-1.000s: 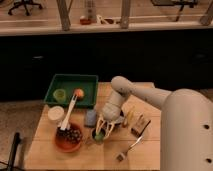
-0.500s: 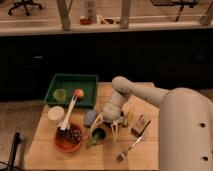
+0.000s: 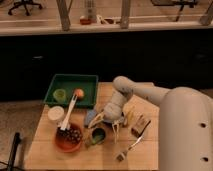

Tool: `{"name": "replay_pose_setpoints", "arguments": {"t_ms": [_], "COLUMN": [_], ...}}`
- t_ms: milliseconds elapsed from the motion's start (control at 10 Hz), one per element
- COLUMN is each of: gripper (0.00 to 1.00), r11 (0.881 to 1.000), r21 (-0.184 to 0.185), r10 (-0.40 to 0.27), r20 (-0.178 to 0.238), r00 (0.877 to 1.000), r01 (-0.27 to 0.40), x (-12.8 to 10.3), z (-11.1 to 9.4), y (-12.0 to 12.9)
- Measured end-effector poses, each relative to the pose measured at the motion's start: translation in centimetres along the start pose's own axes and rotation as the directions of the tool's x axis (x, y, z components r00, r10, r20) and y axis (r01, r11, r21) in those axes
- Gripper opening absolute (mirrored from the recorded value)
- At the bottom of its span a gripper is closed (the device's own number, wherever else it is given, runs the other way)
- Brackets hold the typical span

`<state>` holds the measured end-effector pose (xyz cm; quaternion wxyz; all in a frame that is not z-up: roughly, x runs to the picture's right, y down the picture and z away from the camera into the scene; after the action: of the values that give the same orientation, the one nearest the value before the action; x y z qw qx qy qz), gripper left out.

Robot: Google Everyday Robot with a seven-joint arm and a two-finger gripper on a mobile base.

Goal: Place pepper in metal cup

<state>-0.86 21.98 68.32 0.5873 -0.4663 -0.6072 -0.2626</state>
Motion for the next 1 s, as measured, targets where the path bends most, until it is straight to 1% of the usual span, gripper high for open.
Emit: {"name": "replay_pose_setpoints", "arguments": {"t_ms": [500,1000], "gripper": [0.80,0.80], "r11": [1.000,1.000], "r21": [0.007,0.000], "r10": [-0.019,-0.023], "r20": [-0.021,-0.036], "r00": [1.000,0.999], "r01": [0.019,0.023], "x": [-0.27,-0.54], "z": [-0.11,-0.10], "y": [-0.10,-0.54]}}
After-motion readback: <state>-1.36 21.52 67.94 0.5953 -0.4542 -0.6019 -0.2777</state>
